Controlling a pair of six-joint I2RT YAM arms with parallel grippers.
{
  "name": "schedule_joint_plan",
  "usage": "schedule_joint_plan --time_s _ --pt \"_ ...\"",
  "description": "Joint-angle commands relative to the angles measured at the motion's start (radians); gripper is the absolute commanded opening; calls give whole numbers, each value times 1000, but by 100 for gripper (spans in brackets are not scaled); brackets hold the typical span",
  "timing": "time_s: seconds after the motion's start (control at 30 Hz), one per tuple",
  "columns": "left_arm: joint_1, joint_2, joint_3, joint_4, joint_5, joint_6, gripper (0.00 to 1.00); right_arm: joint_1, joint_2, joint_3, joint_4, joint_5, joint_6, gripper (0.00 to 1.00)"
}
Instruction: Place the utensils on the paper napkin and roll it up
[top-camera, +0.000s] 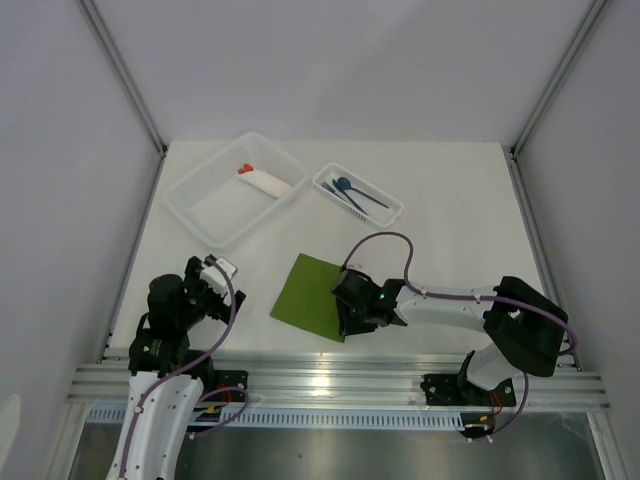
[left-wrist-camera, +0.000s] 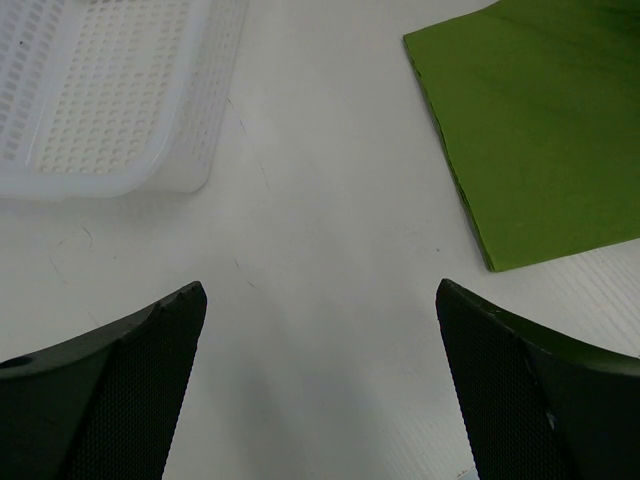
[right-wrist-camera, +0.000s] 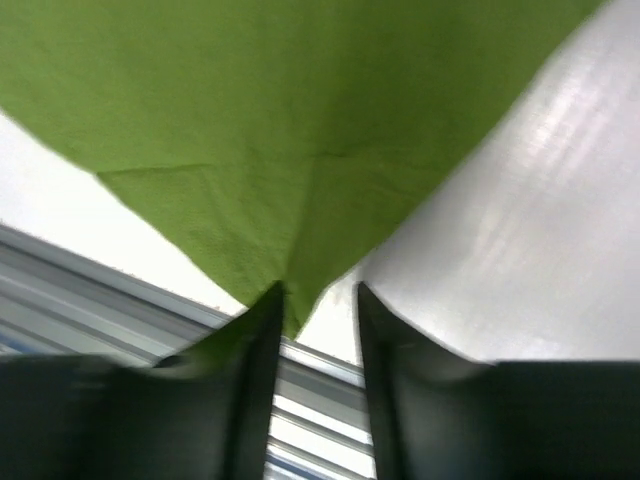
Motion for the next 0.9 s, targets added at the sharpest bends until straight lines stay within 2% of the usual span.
schedule_joint_plan --time_s 0.0,0.03,0.17,0.2,0.27,0.3,0.37,0.4,0.43,0.5,0.63,0.87 --pt "-3 8 10 15 6 18 100 -19 -3 46 -96 30 33 43" --pt "-3 8 10 16 8 18 99 -15 -12 60 -129 70 34 52" --pt "-3 22 5 21 8 19 99 1 -124 147 -301 142 24 62" --pt "-3 25 5 21 8 18 99 -4 -145 173 -324 162 11 66" --pt "-3 28 7 19 5 18 100 -19 -181 250 -350 212 -21 69" --pt "-3 31 7 21 3 19 100 -35 -182 279 -337 211 -71 63" --pt "-3 34 7 19 1 19 99 -107 -164 291 -245 141 -122 41" --pt "-3 40 7 21 -5 18 99 -136 -124 291 -204 106 -166 13" --pt "-3 45 10 21 -12 18 99 -183 -100 284 -120 75 -183 0" --pt "-3 57 4 28 -58 15 99 -219 -22 282 -58 6 -209 0" --pt "-3 77 0 51 -158 -7 100 -253 97 268 39 -25 -246 0" --pt "-3 105 4 61 -175 -13 99 -285 249 247 47 -44 -302 0"
